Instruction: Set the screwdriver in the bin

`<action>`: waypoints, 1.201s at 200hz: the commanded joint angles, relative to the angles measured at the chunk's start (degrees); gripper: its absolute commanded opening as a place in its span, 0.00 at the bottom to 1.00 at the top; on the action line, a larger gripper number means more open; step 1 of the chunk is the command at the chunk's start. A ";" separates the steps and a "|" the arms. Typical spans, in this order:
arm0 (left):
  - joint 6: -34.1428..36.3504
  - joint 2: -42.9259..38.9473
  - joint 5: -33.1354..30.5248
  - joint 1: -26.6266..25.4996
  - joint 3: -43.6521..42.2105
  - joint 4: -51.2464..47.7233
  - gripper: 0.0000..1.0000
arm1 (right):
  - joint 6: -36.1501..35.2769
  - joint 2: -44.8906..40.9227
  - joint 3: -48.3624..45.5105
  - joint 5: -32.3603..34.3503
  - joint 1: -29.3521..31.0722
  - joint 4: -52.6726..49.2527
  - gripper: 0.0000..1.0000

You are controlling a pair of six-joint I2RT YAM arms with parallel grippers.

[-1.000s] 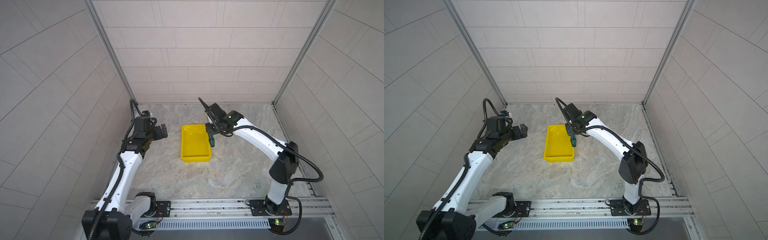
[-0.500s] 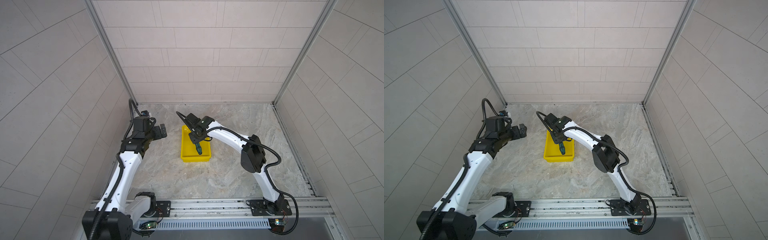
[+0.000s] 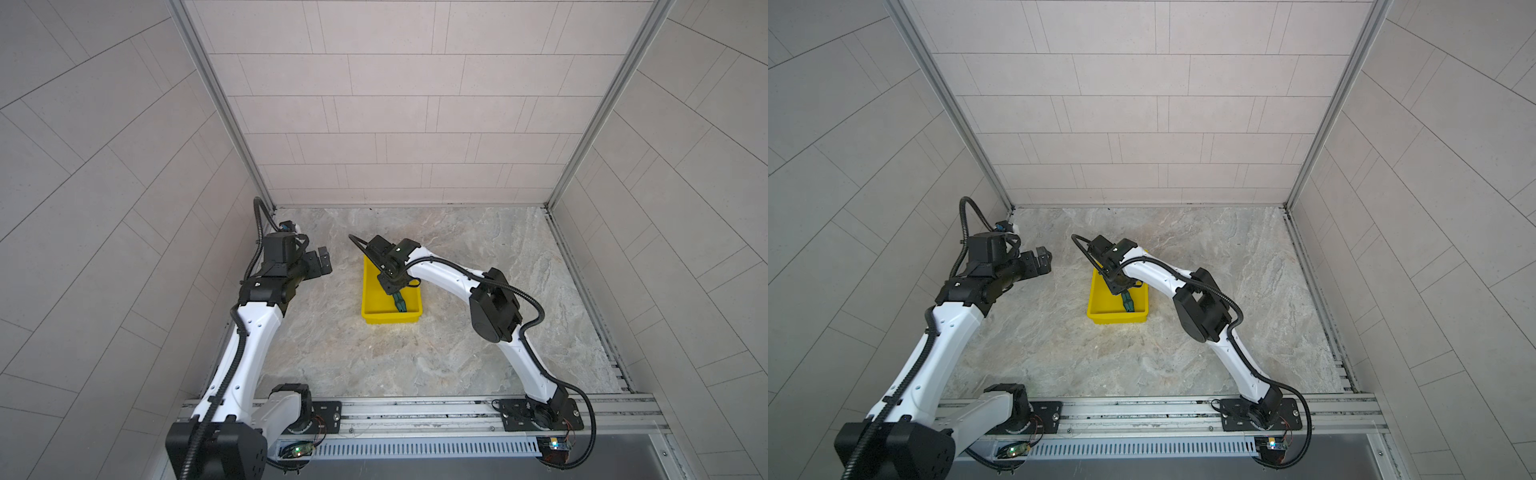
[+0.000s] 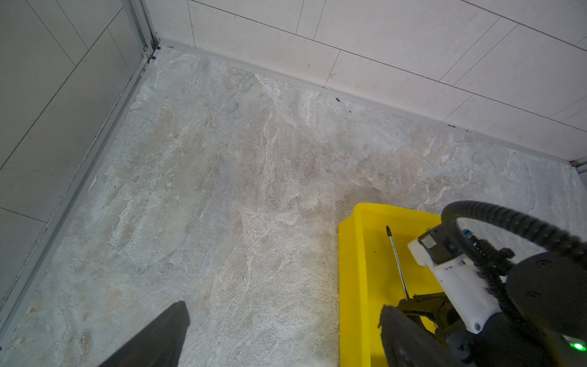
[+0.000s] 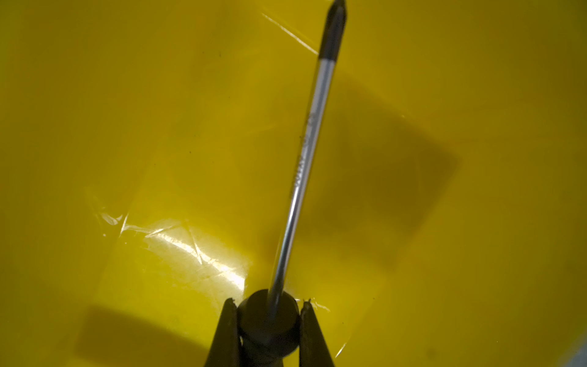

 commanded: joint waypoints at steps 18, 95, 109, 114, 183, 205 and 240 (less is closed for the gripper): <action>-0.24 -0.99 -0.10 0.44 -0.39 0.74 1.00 | -0.71 1.58 0.92 0.73 0.48 0.39 0.11; -0.07 -1.03 -0.55 0.30 -0.57 0.74 1.00 | -1.37 1.28 3.15 0.61 0.65 -0.83 0.47; -0.04 -1.10 -0.73 0.29 -0.61 0.74 1.00 | -1.79 0.51 4.19 0.76 0.65 -1.74 0.52; 0.06 -1.21 -0.80 0.34 -0.59 0.74 1.00 | -1.93 0.14 4.47 0.81 0.65 -2.07 0.53; 0.94 -1.75 -2.71 0.32 -0.80 -0.05 1.00 | -4.86 -13.43 4.27 3.01 0.48 -3.71 0.56; 2.62 -2.28 -2.59 0.35 -1.63 -0.01 1.00 | -5.68 -18.66 0.90 6.55 0.04 -3.83 0.58; 7.00 -5.78 3.12 0.32 -6.87 5.42 1.00 | -7.94 -29.76 -10.21 10.11 -2.16 -0.34 0.62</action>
